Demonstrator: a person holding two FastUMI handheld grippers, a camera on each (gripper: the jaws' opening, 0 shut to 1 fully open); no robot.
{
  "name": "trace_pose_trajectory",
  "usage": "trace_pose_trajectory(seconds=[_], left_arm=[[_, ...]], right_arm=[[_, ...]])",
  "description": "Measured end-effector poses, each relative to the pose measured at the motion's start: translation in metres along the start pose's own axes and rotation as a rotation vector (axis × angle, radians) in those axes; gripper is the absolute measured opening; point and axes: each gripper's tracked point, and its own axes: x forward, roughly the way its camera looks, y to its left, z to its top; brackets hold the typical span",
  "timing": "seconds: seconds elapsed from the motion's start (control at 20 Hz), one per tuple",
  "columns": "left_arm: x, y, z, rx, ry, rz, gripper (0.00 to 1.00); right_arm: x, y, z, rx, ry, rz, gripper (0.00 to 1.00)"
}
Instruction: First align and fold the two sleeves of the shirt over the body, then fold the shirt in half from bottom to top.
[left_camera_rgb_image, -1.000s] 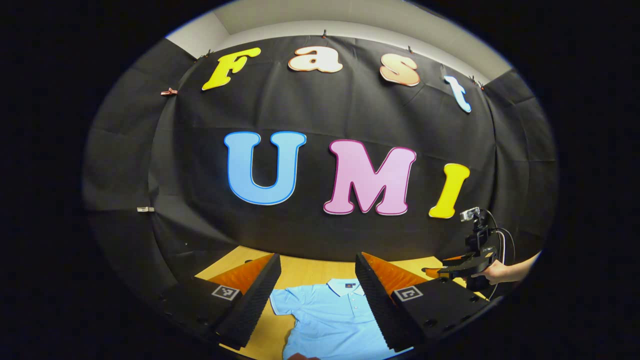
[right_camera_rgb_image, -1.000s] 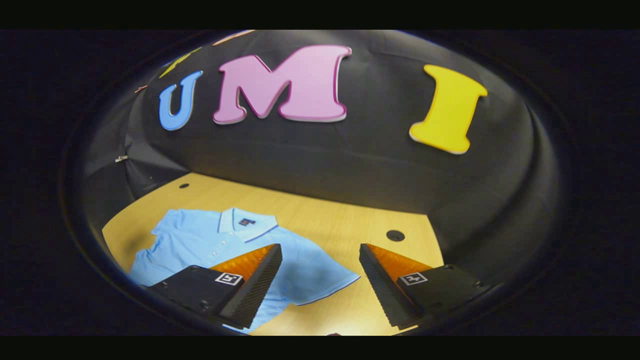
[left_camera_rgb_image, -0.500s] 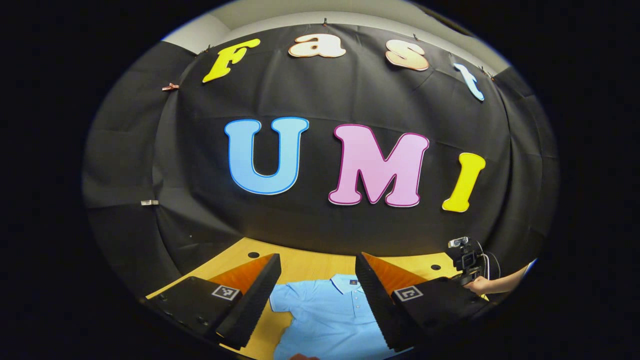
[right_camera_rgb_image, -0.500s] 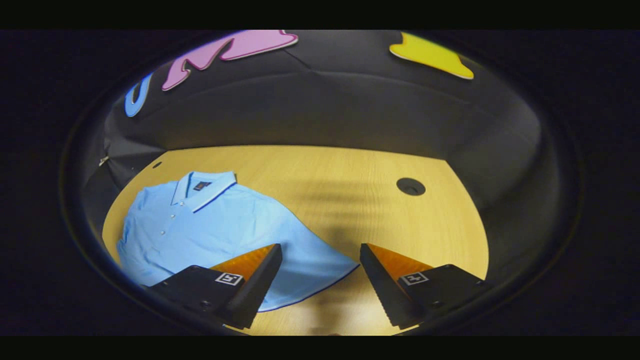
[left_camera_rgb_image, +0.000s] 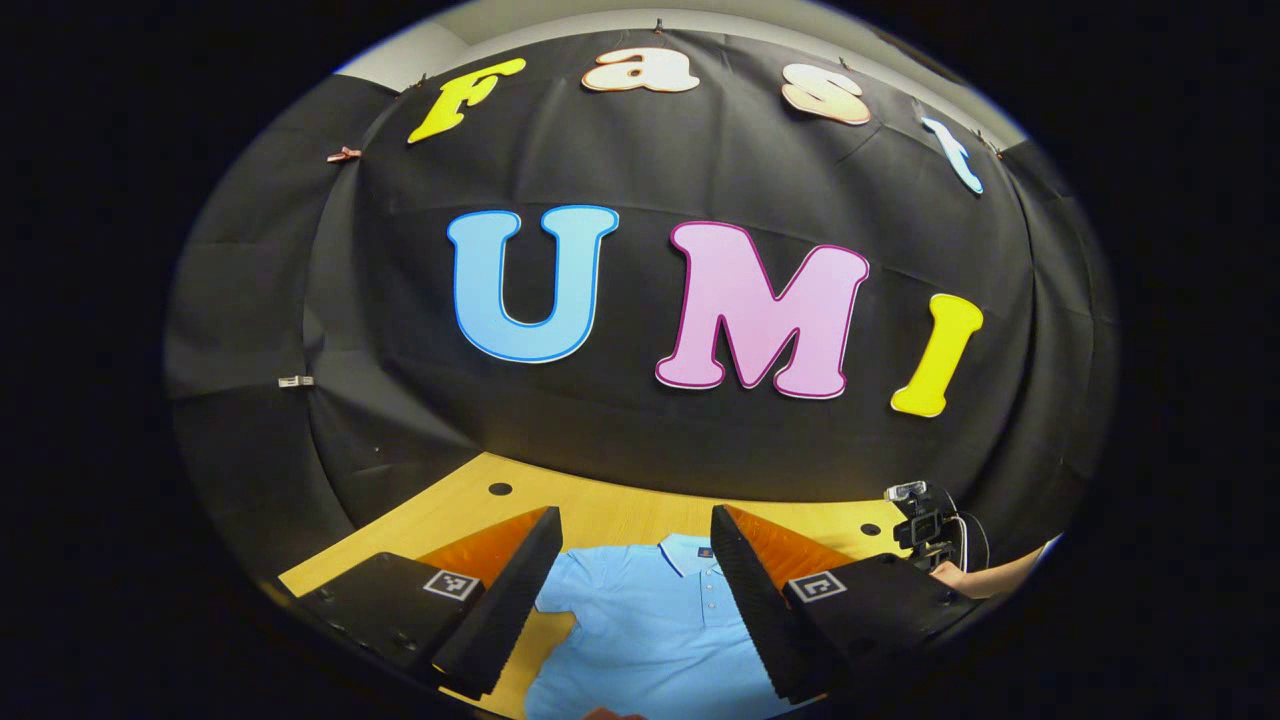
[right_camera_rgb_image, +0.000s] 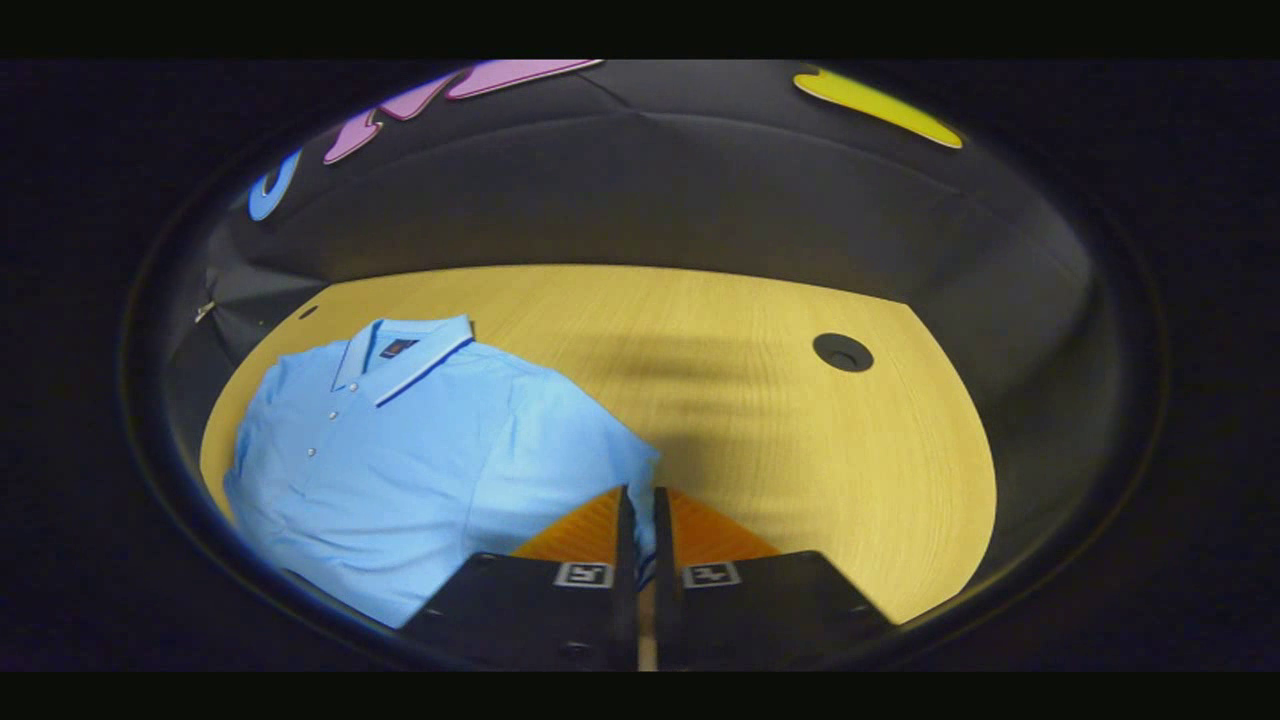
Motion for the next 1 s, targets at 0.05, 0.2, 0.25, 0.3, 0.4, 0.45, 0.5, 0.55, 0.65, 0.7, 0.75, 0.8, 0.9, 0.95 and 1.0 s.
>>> trace_pose_trajectory(seconds=[0.05, 0.2, 0.25, 0.3, 0.4, 0.45, 0.5, 0.55, 0.65, 0.7, 0.75, 0.8, 0.9, 0.95, 1.0], left_arm=[[0.001, 0.002, 0.000, 0.004, 0.002, 0.003, 0.96], [0.000, 0.014, 0.000, 0.021, 0.002, 0.011, 0.96], [0.001, 0.021, 0.000, 0.024, 0.002, 0.015, 0.96], [0.001, 0.026, 0.001, 0.022, 0.005, 0.014, 0.96], [0.003, 0.034, -0.002, 0.016, 0.005, 0.005, 0.96], [0.005, 0.041, -0.003, 0.012, 0.007, 0.002, 0.96], [0.007, 0.048, -0.004, 0.007, 0.014, -0.003, 0.96], [0.010, 0.053, -0.006, -0.001, 0.024, -0.011, 0.96], [0.014, 0.065, -0.013, -0.003, 0.048, -0.034, 0.96], [0.016, 0.073, -0.017, 0.006, 0.057, -0.040, 0.96], [0.020, 0.081, -0.020, 0.017, 0.066, -0.045, 0.96], [0.023, 0.088, -0.026, 0.027, 0.082, -0.051, 0.96], [0.029, 0.102, -0.041, 0.038, 0.117, -0.055, 0.96], [0.031, 0.105, -0.049, 0.040, 0.136, -0.070, 0.96], [0.034, 0.111, -0.059, 0.046, 0.160, -0.072, 0.96]], right_arm=[[0.001, 0.001, 0.001, 0.015, 0.002, 0.003, 0.04], [-0.007, 0.003, 0.018, 0.081, -0.027, -0.002, 0.07], [-0.012, 0.009, 0.029, 0.097, -0.048, 0.004, 0.07], [-0.017, 0.017, 0.037, 0.110, -0.066, 0.010, 0.02], [-0.027, 0.037, 0.054, 0.117, -0.098, 0.027, 0.07], [-0.030, 0.048, 0.060, 0.112, -0.108, 0.032, 0.07], [-0.031, 0.061, 0.063, 0.109, -0.109, 0.036, 0.07], [-0.030, 0.076, 0.062, 0.107, -0.098, 0.045, 0.00], [-0.022, 0.099, 0.056, 0.095, -0.064, 0.048, 0.07], [-0.018, 0.111, 0.053, 0.091, -0.051, 0.052, 0.01], [-0.013, 0.123, 0.049, 0.089, -0.039, 0.055, 0.01], [-0.007, 0.131, 0.044, 0.091, -0.022, 0.051, 0.01], [0.002, 0.143, 0.035, 0.115, -0.003, 0.048, 0.09], [0.004, 0.148, 0.031, 0.137, -0.002, 0.055, 0.19], [0.006, 0.153, 0.028, 0.161, -0.001, 0.067, 0.18]])
